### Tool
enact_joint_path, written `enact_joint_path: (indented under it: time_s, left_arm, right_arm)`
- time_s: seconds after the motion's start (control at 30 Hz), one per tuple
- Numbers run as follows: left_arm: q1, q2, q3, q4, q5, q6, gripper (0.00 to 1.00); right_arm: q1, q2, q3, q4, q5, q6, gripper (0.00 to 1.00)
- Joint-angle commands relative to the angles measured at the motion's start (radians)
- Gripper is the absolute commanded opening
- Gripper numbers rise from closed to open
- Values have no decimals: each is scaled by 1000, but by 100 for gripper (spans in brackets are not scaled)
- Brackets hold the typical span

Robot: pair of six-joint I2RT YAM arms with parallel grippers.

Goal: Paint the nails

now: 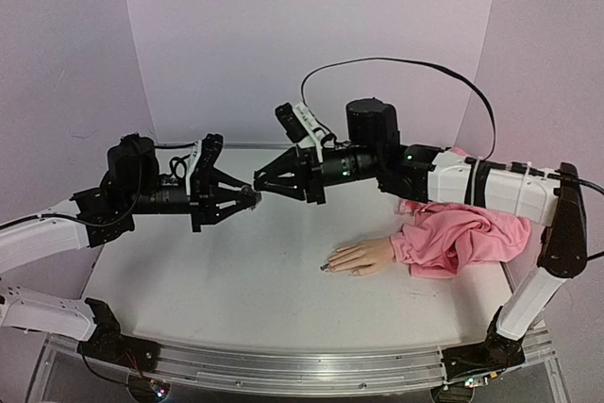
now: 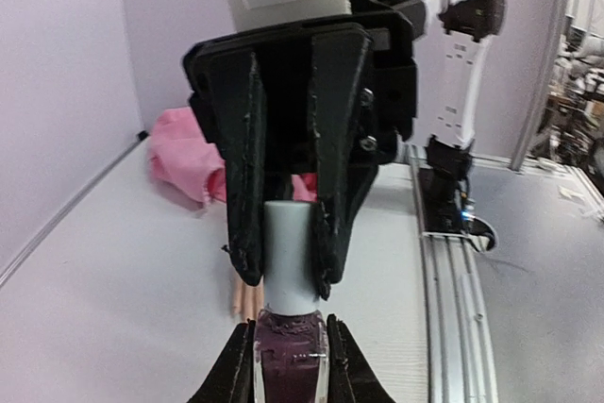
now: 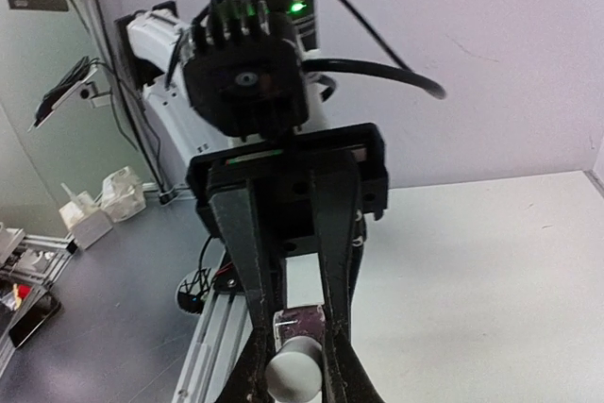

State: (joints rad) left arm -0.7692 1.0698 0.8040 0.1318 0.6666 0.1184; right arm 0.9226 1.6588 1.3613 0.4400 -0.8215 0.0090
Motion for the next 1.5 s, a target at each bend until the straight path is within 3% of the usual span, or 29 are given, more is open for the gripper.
enact_joint_path:
  time_s: [0.0, 0.17, 0.27, 0.3, 0.33, 0.43, 0.57, 0.6, 0.67, 0.83, 0.93, 1.1, 1.2, 1.27, 1.37, 1.47]
  left_arm:
    - [40, -92, -45, 195, -360, -34, 0]
    - [42, -131, -94, 251, -476, 11, 0]
    - [42, -127, -99, 253, -613, 53, 0]
    - [42, -123, -101, 253, -640, 72, 0]
    - [41, -121, -103, 253, -654, 90, 0]
    - [41, -119, -107, 253, -686, 98, 0]
    - [40, -122, -108, 251, -681, 109, 0]
    - [41, -117, -106, 247, -686, 110, 0]
    - [41, -112, -97, 230, -710, 104, 0]
    - [41, -94, -64, 161, -760, 86, 0]
    - [41, -87, -51, 141, -723, 55, 0]
    - [42, -56, -2, 97, -528, -43, 0]
    - [48, 3, 59, 65, -293, -126, 0]
    - [50, 36, 93, 63, -143, -196, 0]
    - [52, 65, 122, 65, -28, -260, 0]
    - [53, 77, 134, 74, 54, -278, 0]
  right_arm:
    - [84, 109, 18, 187, 137, 177, 0]
    - [149, 256, 119, 273, 462, 404, 0]
    - [222, 335, 228, 156, 873, 633, 0]
    - [250, 367, 286, 96, 942, 716, 0]
    - [274, 399, 345, 44, 987, 794, 0]
    - [328, 461, 490, -3, 1045, 823, 0]
    - [325, 430, 502, -15, 1092, 799, 0]
    - [318, 406, 487, -15, 1093, 776, 4]
    - [291, 354, 452, -14, 1061, 739, 27]
    - [203, 158, 308, -10, 856, 467, 79]
    - [136, 48, 203, -11, 756, 363, 98]
    - [20, -20, 110, -6, 399, 258, 98]
    - [4, -28, 83, -5, 275, 167, 94]
    - [-18, -31, 77, 3, 230, 153, 88]
    - [-72, -35, 59, 62, 113, 215, 74]
    - [-84, -36, 27, 141, -5, 236, 70]
